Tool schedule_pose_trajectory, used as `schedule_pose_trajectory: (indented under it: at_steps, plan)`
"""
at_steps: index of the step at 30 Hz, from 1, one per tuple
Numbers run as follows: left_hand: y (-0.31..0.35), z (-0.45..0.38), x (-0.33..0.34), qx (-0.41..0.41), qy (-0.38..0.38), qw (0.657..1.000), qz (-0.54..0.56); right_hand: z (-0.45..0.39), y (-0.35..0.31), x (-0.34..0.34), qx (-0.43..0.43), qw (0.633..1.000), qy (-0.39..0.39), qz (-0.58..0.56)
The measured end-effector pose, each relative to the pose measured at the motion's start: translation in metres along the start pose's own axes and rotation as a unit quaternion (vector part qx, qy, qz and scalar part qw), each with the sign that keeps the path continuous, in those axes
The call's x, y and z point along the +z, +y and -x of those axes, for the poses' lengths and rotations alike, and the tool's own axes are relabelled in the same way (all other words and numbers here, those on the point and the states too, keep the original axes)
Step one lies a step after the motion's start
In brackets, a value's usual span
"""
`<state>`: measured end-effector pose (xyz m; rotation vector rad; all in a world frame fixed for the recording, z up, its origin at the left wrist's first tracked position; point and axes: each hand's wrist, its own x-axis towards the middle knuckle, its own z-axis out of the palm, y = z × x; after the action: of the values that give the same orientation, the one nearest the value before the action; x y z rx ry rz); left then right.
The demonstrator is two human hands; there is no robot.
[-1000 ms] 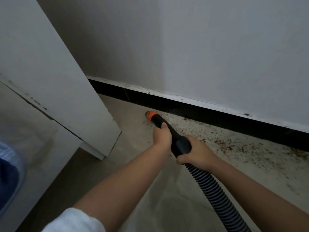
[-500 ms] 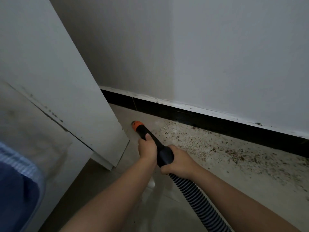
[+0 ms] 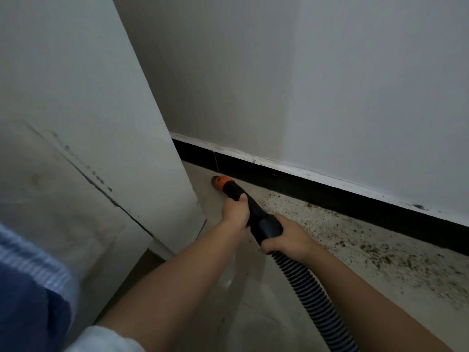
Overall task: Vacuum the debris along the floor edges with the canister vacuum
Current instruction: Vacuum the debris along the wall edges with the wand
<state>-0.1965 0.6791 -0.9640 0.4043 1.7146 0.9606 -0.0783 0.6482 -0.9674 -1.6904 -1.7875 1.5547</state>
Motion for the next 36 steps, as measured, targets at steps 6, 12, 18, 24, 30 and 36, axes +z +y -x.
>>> schedule_pose_trajectory:
  at_steps: [6,12,18,24,30,36]
  plan:
    - [0.015,-0.032,-0.013,0.002,0.0,1.0,0.005,-0.03,-0.015,0.01,0.001,0.999,0.012,-0.045]
    - [0.0,-0.025,-0.016,-0.017,0.041,0.999,0.02,-0.027,-0.009,-0.001,-0.008,0.996,-0.078,-0.032]
    - [-0.003,-0.006,-0.026,-0.031,0.048,0.996,0.064,-0.01,-0.017,0.0,-0.034,0.996,-0.083,0.001]
    - [-0.014,0.026,-0.004,-0.035,-0.023,0.998,0.051,0.035,-0.002,0.006,-0.02,0.998,0.023,0.056]
    - [-0.035,0.045,0.035,0.01,-0.067,0.997,-0.032,0.061,0.015,-0.005,0.018,0.996,0.068,0.059]
    - [-0.041,0.049,0.028,0.015,-0.098,0.994,-0.039,0.076,0.01,0.006,0.043,0.993,0.097,0.058]
